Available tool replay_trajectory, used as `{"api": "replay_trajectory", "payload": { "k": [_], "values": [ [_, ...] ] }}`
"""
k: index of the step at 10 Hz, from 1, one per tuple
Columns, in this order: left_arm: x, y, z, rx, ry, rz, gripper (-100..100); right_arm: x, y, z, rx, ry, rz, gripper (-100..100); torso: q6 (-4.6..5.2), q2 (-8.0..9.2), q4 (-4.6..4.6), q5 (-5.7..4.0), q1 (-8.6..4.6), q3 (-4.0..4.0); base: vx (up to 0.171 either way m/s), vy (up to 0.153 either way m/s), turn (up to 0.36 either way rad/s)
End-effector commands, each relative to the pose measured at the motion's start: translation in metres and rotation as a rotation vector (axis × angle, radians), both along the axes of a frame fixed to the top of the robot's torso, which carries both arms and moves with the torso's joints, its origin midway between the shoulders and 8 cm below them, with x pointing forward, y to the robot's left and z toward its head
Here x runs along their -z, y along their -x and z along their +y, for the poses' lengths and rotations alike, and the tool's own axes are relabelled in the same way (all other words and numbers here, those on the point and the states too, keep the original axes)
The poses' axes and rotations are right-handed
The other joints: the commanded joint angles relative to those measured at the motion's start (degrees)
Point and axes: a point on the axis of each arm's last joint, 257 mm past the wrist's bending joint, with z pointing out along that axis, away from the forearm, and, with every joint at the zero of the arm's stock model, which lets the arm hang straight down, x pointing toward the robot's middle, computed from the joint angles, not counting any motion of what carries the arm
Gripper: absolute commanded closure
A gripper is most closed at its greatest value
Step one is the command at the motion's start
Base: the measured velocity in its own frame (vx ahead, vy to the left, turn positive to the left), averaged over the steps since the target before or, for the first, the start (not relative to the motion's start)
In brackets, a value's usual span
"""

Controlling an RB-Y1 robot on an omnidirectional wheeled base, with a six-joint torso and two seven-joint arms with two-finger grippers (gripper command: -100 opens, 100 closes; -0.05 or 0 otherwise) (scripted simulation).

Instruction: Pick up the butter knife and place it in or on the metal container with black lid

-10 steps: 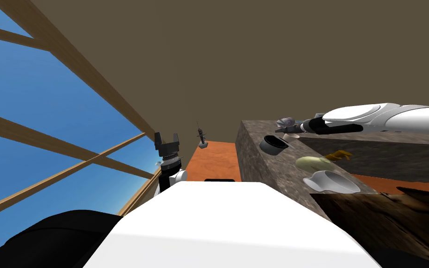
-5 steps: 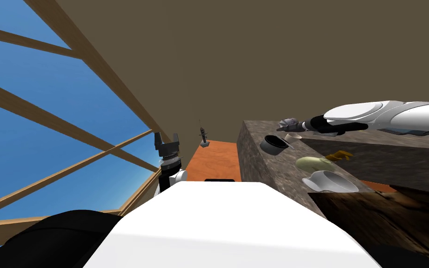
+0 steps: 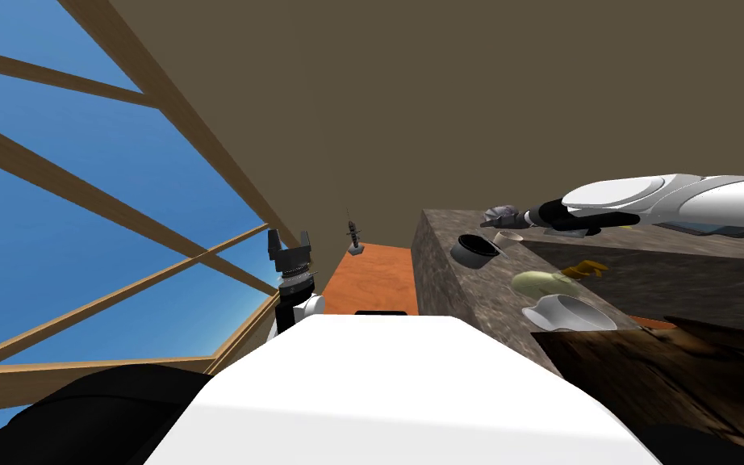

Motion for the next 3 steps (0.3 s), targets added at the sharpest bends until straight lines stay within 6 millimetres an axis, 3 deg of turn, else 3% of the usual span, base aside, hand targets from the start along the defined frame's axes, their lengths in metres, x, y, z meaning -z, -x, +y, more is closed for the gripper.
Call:
{"api": "replay_trajectory", "payload": {
  "k": [1, 3],
  "values": [
    [0.0000, 0.0000, 0.0000, 0.000, 0.000, 0.000, 0, 0.0000, 0.0000, 0.0000, 0.000, 0.000, 0.000, 0, 0.00, 0.00, 0.00, 0.00, 0.00, 0.00, 0.000, 0.000, 0.000],
    [0.0000, 0.0000, 0.0000, 0.000, 0.000, 0.000, 0, 0.0000, 0.0000, 0.0000, 0.000, 0.000, 0.000, 0, 0.00, -0.01, 0.00, 0.00, 0.00, -0.01, 0.000, 0.000, 0.000]
  ]
}}
